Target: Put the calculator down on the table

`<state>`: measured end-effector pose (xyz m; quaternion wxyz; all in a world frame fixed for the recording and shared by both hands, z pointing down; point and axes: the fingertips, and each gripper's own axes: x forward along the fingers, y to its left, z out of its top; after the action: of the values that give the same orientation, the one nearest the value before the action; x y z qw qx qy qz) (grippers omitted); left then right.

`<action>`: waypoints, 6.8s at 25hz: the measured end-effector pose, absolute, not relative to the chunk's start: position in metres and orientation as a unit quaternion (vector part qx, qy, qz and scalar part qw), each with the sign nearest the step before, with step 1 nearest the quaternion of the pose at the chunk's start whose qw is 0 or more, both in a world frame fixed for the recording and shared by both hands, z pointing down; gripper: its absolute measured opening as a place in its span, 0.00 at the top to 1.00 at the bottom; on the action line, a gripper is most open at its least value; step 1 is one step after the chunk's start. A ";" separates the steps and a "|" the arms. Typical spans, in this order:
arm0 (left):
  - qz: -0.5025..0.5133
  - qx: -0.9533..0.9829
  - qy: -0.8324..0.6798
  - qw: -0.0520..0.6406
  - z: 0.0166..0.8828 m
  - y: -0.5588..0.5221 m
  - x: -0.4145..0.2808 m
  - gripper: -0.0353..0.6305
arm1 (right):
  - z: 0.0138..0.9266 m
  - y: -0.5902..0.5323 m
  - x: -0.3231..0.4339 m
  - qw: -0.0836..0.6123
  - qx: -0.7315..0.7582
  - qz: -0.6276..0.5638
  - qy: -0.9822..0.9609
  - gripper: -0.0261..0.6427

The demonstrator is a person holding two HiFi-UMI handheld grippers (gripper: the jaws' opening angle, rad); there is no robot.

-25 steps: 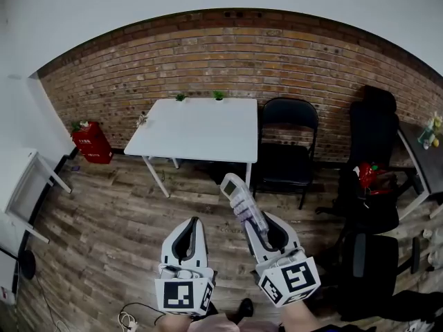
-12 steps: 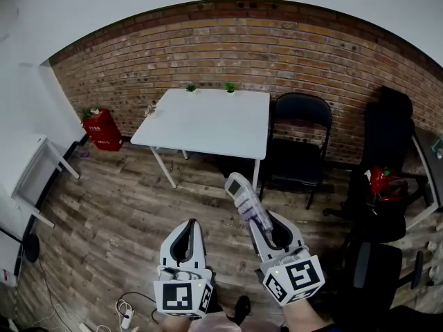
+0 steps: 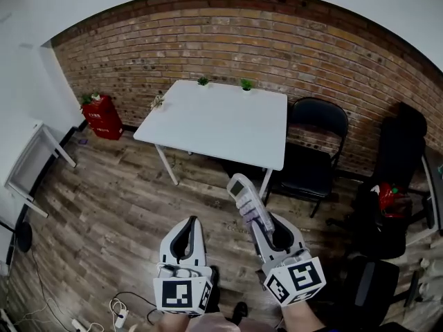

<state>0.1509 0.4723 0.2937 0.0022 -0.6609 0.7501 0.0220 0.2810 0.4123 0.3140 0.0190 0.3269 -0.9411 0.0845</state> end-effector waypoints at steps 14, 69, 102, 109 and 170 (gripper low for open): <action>0.047 -0.670 0.740 0.031 0.266 0.372 0.018 0.93 | 0.293 0.317 0.163 0.013 0.352 0.056 -0.934 0.77; 0.013 -0.722 0.691 0.014 0.301 -0.029 -0.112 0.93 | 0.342 -0.083 0.032 0.024 0.429 0.103 -0.897 0.77; -0.033 -0.758 0.646 -0.080 0.388 -0.125 -0.195 0.93 | 0.491 -0.148 -0.028 0.160 0.494 0.184 -0.835 0.77; -0.053 -0.759 0.642 -0.091 0.407 -0.129 -0.201 0.93 | 0.521 -0.144 -0.025 0.162 0.506 0.212 -0.820 0.77; -0.066 -0.782 0.615 -0.075 0.400 -0.138 -0.152 0.93 | 0.543 -0.139 0.016 0.162 0.510 0.262 -0.803 0.67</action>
<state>-0.1524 -0.1377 0.4002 -0.0745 -0.7819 0.6154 -0.0659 0.0157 -0.1394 0.5430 0.1623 0.5101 -0.8030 0.2619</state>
